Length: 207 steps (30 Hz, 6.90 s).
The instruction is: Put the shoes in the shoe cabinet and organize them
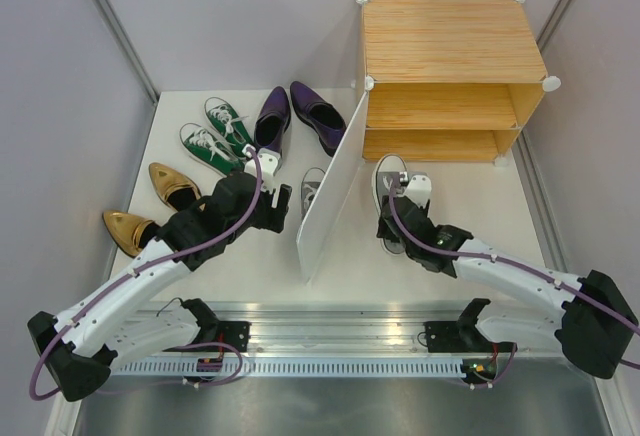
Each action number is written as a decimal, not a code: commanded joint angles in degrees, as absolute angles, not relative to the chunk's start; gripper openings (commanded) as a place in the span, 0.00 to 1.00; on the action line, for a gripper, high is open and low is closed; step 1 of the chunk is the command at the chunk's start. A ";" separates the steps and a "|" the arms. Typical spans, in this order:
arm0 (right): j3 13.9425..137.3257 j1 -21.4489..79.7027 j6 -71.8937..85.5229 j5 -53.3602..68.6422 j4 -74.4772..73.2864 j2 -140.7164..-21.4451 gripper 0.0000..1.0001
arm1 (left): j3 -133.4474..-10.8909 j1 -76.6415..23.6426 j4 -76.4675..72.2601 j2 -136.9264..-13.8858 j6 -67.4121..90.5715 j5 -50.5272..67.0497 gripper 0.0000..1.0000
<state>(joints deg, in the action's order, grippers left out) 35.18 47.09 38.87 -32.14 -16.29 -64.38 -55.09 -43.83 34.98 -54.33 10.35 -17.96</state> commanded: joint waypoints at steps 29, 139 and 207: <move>76.46 23.64 14.33 -21.97 1.75 -91.75 0.14 | -55.02 -43.77 33.13 -53.61 8.17 -16.96 0.83; 70.75 21.71 -4.05 -5.28 23.73 -96.95 0.98 | -54.84 -43.77 33.22 -55.55 8.26 -16.44 0.84; 68.73 21.71 3.87 -5.10 15.39 -80.16 0.98 | -54.76 -43.77 33.22 -56.51 8.09 -16.87 0.84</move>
